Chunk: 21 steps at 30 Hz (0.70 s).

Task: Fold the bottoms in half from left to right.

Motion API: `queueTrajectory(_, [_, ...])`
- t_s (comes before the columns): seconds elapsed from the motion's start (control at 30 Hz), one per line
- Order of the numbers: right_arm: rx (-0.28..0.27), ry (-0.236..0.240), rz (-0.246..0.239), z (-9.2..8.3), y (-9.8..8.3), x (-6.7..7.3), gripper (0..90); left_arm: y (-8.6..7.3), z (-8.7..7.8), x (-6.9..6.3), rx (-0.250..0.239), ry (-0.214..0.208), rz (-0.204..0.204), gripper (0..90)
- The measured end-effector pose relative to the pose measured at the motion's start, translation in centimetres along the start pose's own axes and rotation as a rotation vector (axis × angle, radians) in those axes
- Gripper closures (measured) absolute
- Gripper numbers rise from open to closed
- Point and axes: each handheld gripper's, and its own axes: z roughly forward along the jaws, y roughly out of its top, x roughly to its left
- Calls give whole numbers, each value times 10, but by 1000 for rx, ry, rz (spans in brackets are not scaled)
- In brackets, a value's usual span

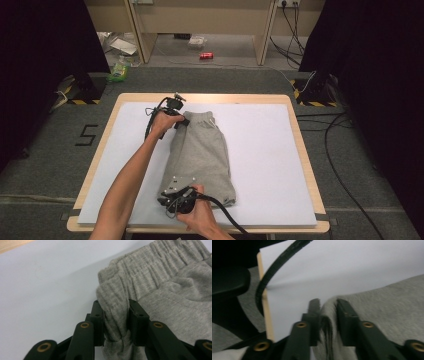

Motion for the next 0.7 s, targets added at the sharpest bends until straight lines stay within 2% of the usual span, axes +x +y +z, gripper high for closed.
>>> queueTrajectory(0.07, [-9, 19, 22, -2, -1, 3, 648, -1, 0, 1, 0, -6, -12, 682])
queueTrajectory(0.17, [-6, 35, -9, -6, 2, 6, 584, -2, 1, 2, -2, -10, -20, 674])
queueTrajectory(0.23, [-20, 13, -11, -13, 7, 4, 571, -2, 1, 2, -3, -3, -15, 671])
queueTrajectory(0.27, [-29, -5, -14, -19, 9, -1, 568, -2, 1, 1, -1, 1, -11, 669])
queueTrajectory(0.4, [-66, -65, 31, -41, 12, -21, 563, -2, 1, 1, -1, 2, -15, 664])
queueTrajectory(0.53, [-59, -183, 48, -63, 8, -49, 550, -2, 2, -1, -2, 12, -9, 663])
queueTrajectory(0.7, [-73, -258, 103, -82, 2, -79, 537, -2, 2, -1, -2, 14, -11, 659])
